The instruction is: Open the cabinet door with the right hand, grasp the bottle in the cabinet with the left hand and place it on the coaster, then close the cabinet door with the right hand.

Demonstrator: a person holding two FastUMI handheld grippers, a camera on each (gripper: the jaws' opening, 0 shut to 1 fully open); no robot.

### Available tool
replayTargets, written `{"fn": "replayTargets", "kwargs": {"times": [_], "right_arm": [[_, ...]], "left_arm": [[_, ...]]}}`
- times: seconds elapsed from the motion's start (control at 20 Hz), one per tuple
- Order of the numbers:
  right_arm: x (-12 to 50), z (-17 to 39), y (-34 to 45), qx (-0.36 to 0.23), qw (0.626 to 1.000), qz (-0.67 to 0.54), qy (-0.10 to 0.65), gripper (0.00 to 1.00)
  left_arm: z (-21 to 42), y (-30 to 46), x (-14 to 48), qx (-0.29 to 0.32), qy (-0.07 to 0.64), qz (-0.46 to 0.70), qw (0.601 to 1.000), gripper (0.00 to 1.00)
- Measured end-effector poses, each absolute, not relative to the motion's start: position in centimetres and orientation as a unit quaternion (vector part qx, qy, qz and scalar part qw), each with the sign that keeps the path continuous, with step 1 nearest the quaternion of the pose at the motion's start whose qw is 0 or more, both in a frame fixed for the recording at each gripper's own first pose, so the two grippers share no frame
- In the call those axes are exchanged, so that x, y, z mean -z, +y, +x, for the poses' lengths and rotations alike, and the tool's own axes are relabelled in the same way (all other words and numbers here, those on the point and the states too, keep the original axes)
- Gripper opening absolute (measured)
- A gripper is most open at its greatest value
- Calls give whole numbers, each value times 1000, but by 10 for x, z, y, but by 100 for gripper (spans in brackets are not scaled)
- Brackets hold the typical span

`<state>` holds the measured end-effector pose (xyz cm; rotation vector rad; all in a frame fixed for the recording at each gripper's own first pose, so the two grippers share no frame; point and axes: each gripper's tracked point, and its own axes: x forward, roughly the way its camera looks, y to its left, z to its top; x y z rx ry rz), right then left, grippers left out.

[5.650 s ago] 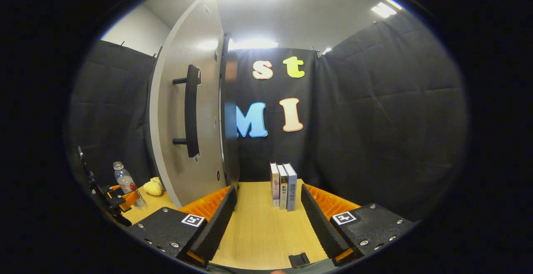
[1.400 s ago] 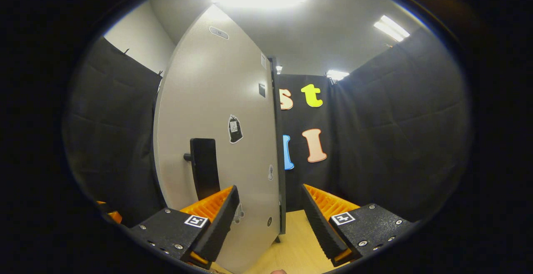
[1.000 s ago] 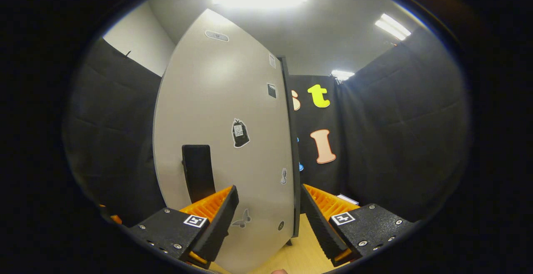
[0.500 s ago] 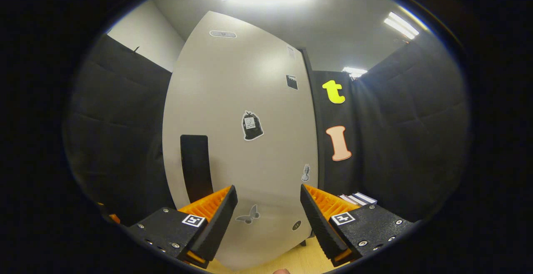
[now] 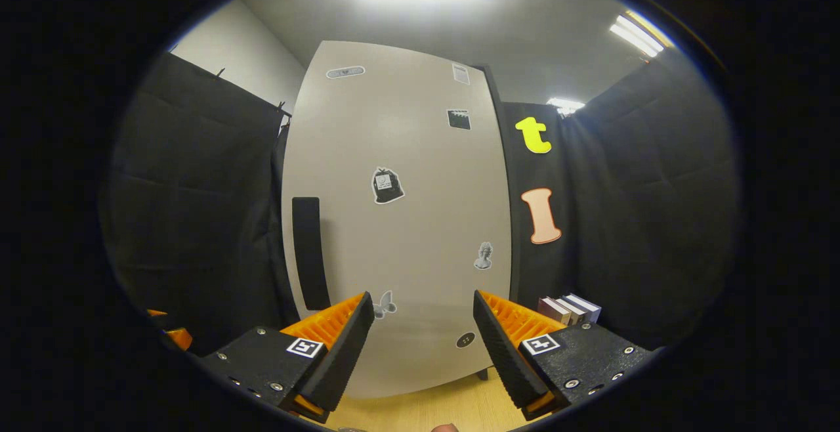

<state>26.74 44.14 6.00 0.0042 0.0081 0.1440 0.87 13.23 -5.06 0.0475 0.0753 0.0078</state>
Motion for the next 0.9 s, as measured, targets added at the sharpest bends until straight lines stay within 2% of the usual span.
{"fn": "replayTargets", "kwargs": {"times": [0.1, 0.2, 0.8, 0.85, 0.9], "right_arm": [[-62, 259, 427, -73, 997, -7, 0, 94], [-63, 255, 408, -73, 997, -13, -5, 94], [-55, 245, 281, -48, 999, -11, 5, 94], [-52, 245, 273, -45, 999, -12, 6, 94], [-50, 244, 266, -43, 999, -11, 8, 94]], "left_arm": [[19, 111, 41, 4, 29, 25, 999, 81], [24, 81, 31, 15, 23, 18, 999, 74], [16, -53, -18, 51, 6, 15, 999, 78], [17, -62, -22, 54, 3, 16, 998, 81], [17, -69, -25, 55, 1, 15, 998, 77]]}}
